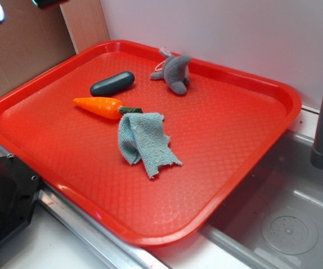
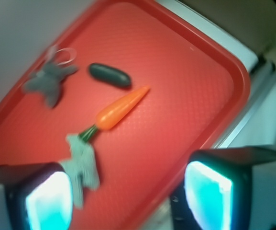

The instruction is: Grab the carrot.

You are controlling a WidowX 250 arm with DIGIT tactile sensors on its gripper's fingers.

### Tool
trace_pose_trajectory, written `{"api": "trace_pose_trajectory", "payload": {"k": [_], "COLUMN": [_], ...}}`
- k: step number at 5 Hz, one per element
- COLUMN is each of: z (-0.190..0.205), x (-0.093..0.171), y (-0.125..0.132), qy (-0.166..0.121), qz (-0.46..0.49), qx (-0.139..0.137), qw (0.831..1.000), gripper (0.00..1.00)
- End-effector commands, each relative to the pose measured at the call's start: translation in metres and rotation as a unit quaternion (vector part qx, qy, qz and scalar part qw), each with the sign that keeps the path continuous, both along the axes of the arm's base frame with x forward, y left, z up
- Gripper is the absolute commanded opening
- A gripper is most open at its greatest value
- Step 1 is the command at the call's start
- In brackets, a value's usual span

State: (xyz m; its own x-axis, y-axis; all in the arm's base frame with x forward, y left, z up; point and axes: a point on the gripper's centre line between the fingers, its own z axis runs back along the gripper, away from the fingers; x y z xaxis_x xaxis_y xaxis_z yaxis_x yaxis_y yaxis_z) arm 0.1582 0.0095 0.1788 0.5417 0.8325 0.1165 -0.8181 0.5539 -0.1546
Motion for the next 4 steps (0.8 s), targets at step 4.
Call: {"api": "trace_pose_trajectory", "payload": {"k": [4], "z": [-0.124], "x": [0.057], "y": [0.02], "qy": [0.011], "qz": [0.332], "qx": [-0.011], "qw": [0.943], "gripper": [1.0]}}
